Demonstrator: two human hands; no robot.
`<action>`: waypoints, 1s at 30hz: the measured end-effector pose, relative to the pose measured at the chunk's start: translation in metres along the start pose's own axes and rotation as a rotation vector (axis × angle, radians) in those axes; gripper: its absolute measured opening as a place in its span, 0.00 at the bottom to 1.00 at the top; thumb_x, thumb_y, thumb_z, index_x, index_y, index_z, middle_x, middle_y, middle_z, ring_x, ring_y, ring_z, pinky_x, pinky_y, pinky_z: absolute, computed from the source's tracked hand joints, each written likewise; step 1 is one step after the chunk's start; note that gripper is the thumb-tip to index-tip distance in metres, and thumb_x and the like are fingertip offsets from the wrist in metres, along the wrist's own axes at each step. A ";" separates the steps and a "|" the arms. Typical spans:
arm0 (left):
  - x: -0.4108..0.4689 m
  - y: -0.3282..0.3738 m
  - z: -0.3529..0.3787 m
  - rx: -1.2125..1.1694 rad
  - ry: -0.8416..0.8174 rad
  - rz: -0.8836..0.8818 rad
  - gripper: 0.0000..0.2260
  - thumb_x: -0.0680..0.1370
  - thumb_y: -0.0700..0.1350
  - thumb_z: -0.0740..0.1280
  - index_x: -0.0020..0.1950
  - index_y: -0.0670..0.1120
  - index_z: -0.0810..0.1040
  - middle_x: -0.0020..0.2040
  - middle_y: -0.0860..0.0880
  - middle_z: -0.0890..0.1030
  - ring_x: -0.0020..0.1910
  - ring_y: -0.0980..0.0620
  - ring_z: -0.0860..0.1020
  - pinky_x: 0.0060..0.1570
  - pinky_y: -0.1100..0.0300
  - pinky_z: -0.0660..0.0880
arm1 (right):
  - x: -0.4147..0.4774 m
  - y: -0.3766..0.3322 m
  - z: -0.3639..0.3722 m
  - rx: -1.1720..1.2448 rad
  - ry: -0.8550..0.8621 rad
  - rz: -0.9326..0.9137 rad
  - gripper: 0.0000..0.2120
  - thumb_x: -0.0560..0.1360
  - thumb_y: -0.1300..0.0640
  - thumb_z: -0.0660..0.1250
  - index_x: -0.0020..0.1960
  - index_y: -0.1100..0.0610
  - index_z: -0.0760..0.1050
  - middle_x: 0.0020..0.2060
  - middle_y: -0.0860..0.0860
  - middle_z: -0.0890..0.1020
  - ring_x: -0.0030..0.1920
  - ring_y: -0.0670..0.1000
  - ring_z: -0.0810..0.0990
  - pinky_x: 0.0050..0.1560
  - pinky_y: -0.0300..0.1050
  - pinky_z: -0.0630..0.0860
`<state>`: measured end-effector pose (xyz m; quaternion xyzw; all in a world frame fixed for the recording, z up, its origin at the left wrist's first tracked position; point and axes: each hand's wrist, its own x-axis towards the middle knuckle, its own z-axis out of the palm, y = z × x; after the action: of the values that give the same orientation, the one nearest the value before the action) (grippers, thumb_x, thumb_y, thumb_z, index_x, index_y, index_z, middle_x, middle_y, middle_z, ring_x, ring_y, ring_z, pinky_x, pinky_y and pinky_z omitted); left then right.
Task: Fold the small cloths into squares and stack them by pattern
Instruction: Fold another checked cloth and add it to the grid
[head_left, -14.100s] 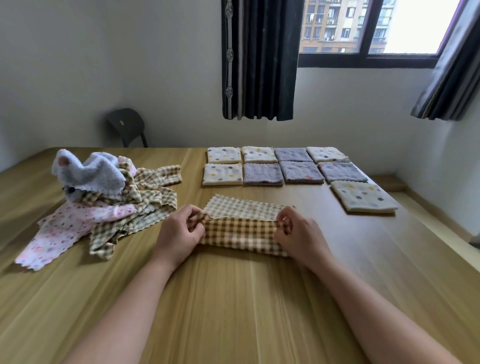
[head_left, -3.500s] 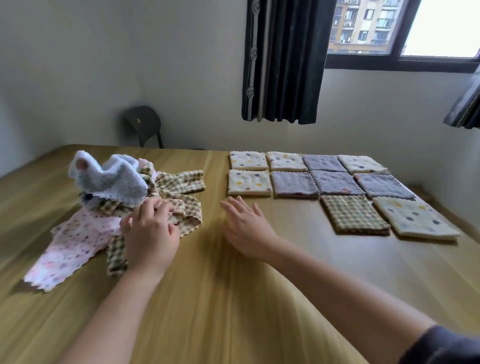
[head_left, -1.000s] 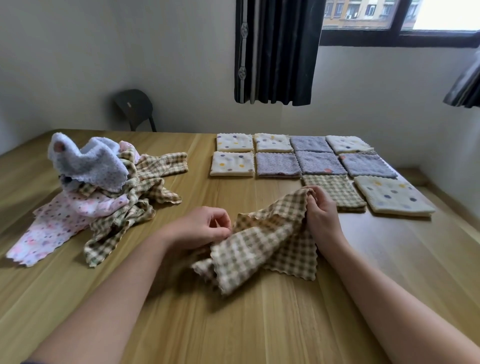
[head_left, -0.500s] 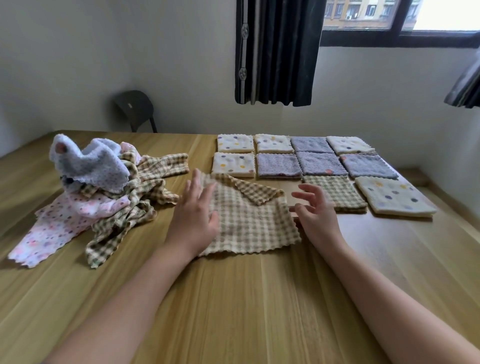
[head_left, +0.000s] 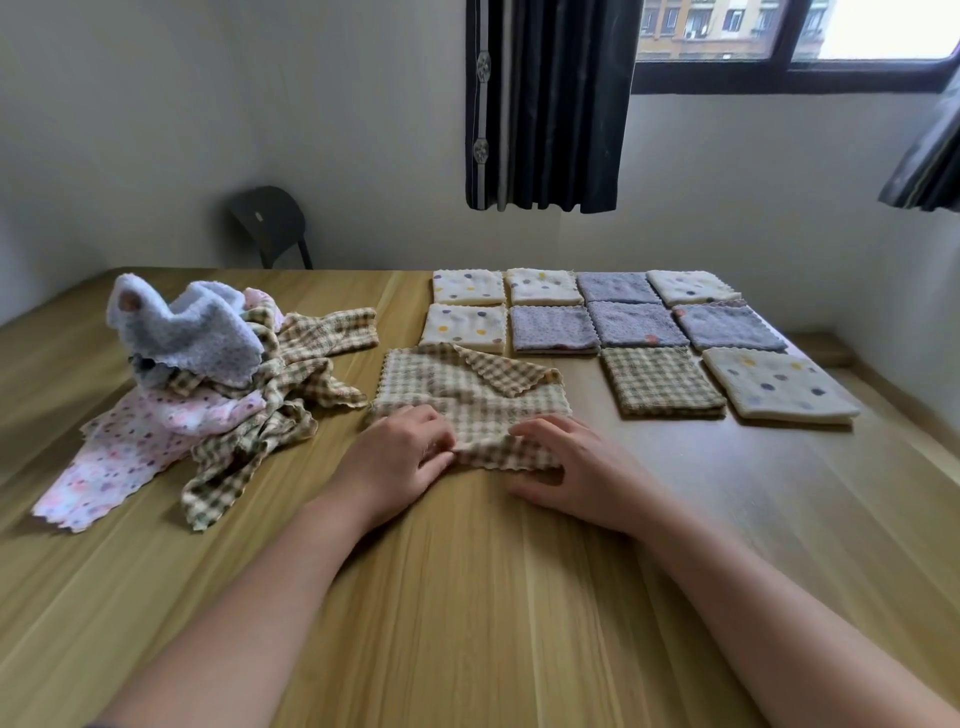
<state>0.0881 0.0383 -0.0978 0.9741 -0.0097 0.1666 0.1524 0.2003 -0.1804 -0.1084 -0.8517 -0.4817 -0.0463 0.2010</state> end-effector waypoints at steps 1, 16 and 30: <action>-0.001 0.002 0.000 0.014 0.060 -0.002 0.05 0.77 0.47 0.68 0.48 0.46 0.78 0.45 0.51 0.78 0.45 0.51 0.75 0.44 0.54 0.74 | -0.001 -0.003 0.000 0.002 0.013 0.005 0.28 0.72 0.36 0.66 0.68 0.46 0.69 0.62 0.45 0.75 0.62 0.47 0.73 0.59 0.45 0.72; -0.027 -0.011 -0.009 -0.226 0.251 -0.212 0.10 0.73 0.34 0.70 0.48 0.48 0.81 0.47 0.55 0.81 0.48 0.53 0.79 0.48 0.61 0.73 | -0.009 -0.003 -0.001 -0.050 0.369 0.123 0.05 0.72 0.66 0.66 0.40 0.58 0.76 0.36 0.50 0.80 0.33 0.55 0.78 0.32 0.42 0.67; -0.037 -0.005 -0.017 -0.384 0.066 -0.064 0.06 0.68 0.40 0.66 0.36 0.49 0.80 0.36 0.54 0.82 0.37 0.54 0.80 0.38 0.54 0.77 | -0.021 -0.007 -0.010 0.201 0.314 0.043 0.18 0.78 0.47 0.54 0.42 0.56 0.77 0.33 0.47 0.80 0.34 0.49 0.79 0.36 0.49 0.76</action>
<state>0.0479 0.0473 -0.0966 0.9209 -0.0051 0.1886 0.3411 0.1841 -0.1978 -0.1031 -0.8198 -0.4283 -0.1260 0.3585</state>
